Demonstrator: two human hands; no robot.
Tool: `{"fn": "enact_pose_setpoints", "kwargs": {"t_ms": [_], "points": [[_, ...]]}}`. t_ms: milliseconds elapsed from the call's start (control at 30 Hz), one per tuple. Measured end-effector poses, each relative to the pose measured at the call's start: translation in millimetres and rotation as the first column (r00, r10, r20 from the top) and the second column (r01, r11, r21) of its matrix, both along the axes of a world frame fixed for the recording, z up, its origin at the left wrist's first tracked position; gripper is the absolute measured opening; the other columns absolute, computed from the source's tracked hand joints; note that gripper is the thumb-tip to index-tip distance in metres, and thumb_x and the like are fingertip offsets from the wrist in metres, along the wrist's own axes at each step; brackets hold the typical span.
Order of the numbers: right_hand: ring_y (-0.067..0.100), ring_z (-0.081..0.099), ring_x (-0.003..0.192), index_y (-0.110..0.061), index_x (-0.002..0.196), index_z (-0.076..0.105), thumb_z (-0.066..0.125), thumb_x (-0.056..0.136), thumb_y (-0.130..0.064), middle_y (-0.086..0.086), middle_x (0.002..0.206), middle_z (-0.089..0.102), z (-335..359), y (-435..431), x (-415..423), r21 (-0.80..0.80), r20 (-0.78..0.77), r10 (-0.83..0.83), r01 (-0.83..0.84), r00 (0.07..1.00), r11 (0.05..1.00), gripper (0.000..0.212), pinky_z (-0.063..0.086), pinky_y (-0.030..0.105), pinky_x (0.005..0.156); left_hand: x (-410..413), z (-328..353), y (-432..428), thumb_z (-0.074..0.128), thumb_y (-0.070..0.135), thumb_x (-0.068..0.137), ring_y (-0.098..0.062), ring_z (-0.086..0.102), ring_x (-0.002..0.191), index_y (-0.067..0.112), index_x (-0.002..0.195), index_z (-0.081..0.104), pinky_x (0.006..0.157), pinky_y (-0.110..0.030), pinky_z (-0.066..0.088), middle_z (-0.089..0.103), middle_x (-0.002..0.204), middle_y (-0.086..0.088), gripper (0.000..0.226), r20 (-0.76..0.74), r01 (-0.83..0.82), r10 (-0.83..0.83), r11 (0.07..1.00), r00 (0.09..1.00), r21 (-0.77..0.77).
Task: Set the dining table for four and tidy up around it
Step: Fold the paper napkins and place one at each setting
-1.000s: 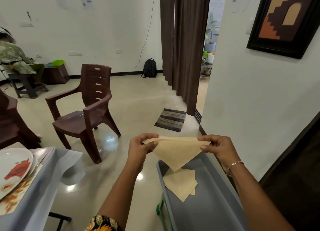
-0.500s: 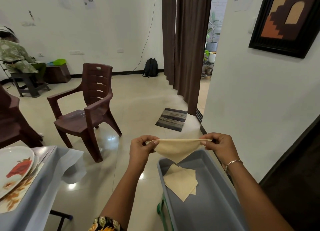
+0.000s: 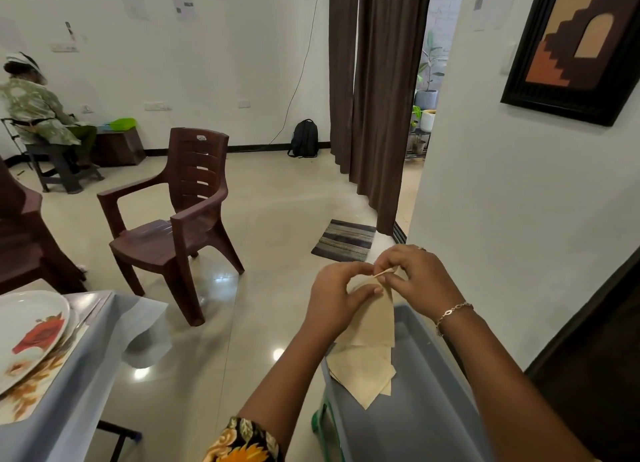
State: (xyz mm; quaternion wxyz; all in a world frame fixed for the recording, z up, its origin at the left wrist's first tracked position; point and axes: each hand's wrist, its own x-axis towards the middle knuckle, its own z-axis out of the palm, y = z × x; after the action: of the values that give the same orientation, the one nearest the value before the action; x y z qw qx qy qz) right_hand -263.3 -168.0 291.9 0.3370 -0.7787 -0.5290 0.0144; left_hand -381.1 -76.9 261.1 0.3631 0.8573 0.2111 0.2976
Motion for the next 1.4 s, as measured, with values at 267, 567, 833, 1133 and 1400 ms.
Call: {"fn": "enact_pose_setpoints", "kwargs": {"t_ms": [267, 567, 833, 1133, 1400], "points": [[0.004, 0.052, 0.075, -0.016, 0.082, 0.071, 0.066, 0.082, -0.011, -0.017, 0.076, 0.055, 1, -3, 4, 0.008, -0.113, -0.001, 0.002, 0.994, 1.0, 0.007, 0.045, 0.022, 0.074, 8, -5, -6, 0.065, 0.02, 0.087, -0.013, 0.061, 0.083, 0.01, 0.102, 0.072, 0.077, -0.019, 0.046, 0.071, 0.097, -0.007, 0.02, 0.034, -0.027, 0.034, 0.985, 0.999, -0.173], [0.009, 0.057, 0.077, -0.019, 0.08, 0.067, 0.065, 0.083, -0.008, -0.003, 0.079, 0.063, 1, -6, 19, 0.11, -0.371, -0.069, 0.118, 0.926, 0.987, 0.012, 0.049, 0.021, 0.072, -3, -20, 4, 0.069, 0.008, 0.081, -0.015, 0.064, 0.071, 0.003, 0.092, 0.074, 0.071, -0.024, 0.051, 0.068, 0.076, -0.002, 0.012, -0.016, -0.02, 0.015, 0.924, 1.0, -0.383], [0.019, 0.058, 0.073, -0.005, 0.087, 0.065, 0.063, 0.084, -0.004, 0.009, 0.077, 0.06, -6, 5, 22, 0.211, -0.594, -0.052, 0.217, 0.803, 0.953, 0.005, 0.054, 0.022, 0.062, -37, -33, 6, 0.069, 0.001, 0.08, -0.013, 0.06, 0.061, 0.008, 0.08, 0.073, 0.061, -0.021, 0.049, 0.066, 0.062, 0.001, 0.008, -0.074, -0.102, 0.073, 0.835, 0.995, -0.541], [0.026, 0.064, 0.084, -0.008, 0.101, 0.061, 0.051, 0.087, -0.043, 0.013, 0.091, 0.067, -50, 42, -30, -0.028, -0.983, -0.009, -0.102, 0.185, 0.994, 0.039, 0.052, 0.04, 0.079, -119, -35, 18, 0.061, -0.004, 0.085, -0.016, 0.058, 0.047, -0.001, 0.077, 0.066, 0.043, -0.022, 0.049, 0.063, 0.056, -0.007, 0.01, -0.014, -0.193, 0.272, 0.644, 0.962, -0.741], [0.02, 0.061, 0.078, -0.006, 0.095, 0.058, 0.058, 0.084, -0.007, 0.01, 0.087, 0.063, -81, 87, -157, -0.071, -0.99, -0.01, -0.441, 0.139, 0.895, 0.011, 0.056, 0.031, 0.063, -246, -43, 27, 0.058, -0.003, 0.087, -0.011, 0.057, 0.044, -0.008, 0.089, 0.064, 0.042, -0.02, 0.048, 0.064, 0.057, -0.005, 0.007, -0.022, -0.27, 0.443, 0.505, 0.896, -0.82]]}}
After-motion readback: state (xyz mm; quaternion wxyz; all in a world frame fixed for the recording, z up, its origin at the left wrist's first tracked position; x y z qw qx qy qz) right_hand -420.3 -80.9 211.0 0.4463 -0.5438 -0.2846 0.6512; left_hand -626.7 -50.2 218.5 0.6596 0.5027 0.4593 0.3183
